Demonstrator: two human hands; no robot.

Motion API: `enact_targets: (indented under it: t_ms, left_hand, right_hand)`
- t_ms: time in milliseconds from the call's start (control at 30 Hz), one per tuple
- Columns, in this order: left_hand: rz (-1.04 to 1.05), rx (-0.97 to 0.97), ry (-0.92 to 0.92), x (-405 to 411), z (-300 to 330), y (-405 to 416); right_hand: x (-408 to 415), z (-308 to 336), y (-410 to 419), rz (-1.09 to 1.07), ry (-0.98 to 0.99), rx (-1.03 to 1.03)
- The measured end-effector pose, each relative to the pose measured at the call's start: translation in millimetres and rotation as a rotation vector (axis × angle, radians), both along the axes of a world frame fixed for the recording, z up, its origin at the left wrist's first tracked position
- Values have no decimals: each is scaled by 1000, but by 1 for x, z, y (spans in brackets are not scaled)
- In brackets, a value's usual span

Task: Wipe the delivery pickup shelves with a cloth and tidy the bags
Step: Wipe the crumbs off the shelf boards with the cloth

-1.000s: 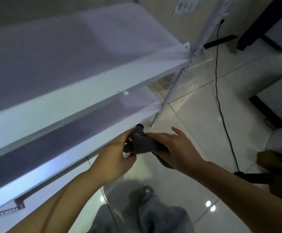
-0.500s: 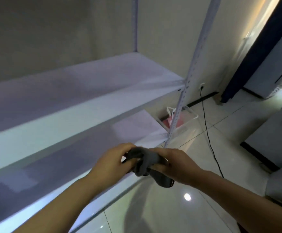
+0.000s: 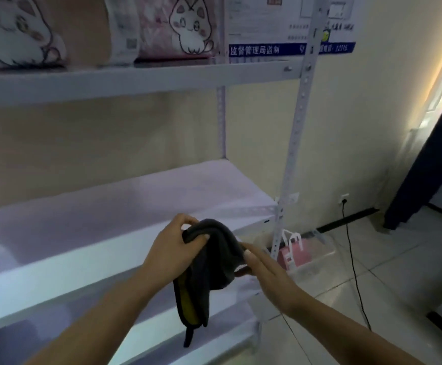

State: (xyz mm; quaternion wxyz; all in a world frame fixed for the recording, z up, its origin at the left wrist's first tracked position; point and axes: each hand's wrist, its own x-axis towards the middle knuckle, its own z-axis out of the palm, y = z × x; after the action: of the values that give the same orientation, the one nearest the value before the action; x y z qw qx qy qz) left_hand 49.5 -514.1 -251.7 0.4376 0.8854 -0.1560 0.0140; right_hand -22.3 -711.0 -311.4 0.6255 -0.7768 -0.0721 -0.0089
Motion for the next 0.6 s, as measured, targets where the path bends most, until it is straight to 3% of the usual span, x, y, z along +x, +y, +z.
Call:
enact_targets:
  t_ms: [67,167,300,600]
  left_hand:
    - [10,-33,7,2,10,-4]
    - [17,-35,17,7,22,-11]
    - [-42,94,13,19,35,-7]
    - [-183,122,164,63,61,19]
  right_hand:
    - [8,10,-7,57,-22,-3]
    - [25,22,-13,-14,-116,-188]
    - [52,40,-25,-80,-229,-292]
    - [110,83,-29,-85,-237,-309]
